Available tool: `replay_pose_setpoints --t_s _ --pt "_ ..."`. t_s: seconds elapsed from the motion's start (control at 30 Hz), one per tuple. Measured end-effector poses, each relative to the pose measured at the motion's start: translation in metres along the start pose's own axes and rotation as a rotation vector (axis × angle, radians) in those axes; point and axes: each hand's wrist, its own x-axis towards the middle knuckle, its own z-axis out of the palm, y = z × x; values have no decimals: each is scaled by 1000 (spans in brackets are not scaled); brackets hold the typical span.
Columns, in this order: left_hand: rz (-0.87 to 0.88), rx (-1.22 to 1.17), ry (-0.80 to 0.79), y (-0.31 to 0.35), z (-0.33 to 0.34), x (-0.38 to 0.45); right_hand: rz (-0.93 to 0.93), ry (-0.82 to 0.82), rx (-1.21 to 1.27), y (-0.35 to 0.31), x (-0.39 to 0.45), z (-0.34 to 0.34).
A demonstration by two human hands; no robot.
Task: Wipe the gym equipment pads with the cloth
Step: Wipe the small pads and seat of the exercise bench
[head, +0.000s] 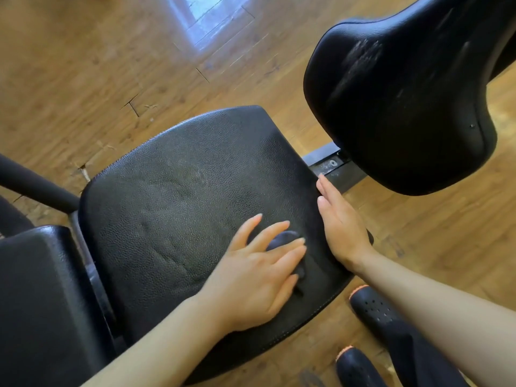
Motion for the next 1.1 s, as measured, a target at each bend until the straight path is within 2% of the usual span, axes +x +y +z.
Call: replay_pose_setpoints --t_s 0.1,0.17,0.3,0.53,0.63,0.73,0.87,1.1 --pt "-8 -19 0 8 6 33 27 -27 73 1 0 -2" --pt "-6 -45 -6 2 2 19 28 -28 87 1 -1 -3" --pt "19 -7 -11 -9 -6 -20 6 18 8 -3 -1 -1" --pt "-3 40 -3 -2 8 28 -7 14 -90 1 -2 0" --pt "-2 13 17 -17 0 -11 -11 15 -167 0 -4 0" --pt "-105 71 38 -41 -8 -28 -16 33 -238 -3 -6 1" --pt "-347 111 70 -63 -5 12 -20 22 -250 -4 -7 3" --pt "-289 124 122 -66 -14 -40 -11 17 -272 -3 -5 3"
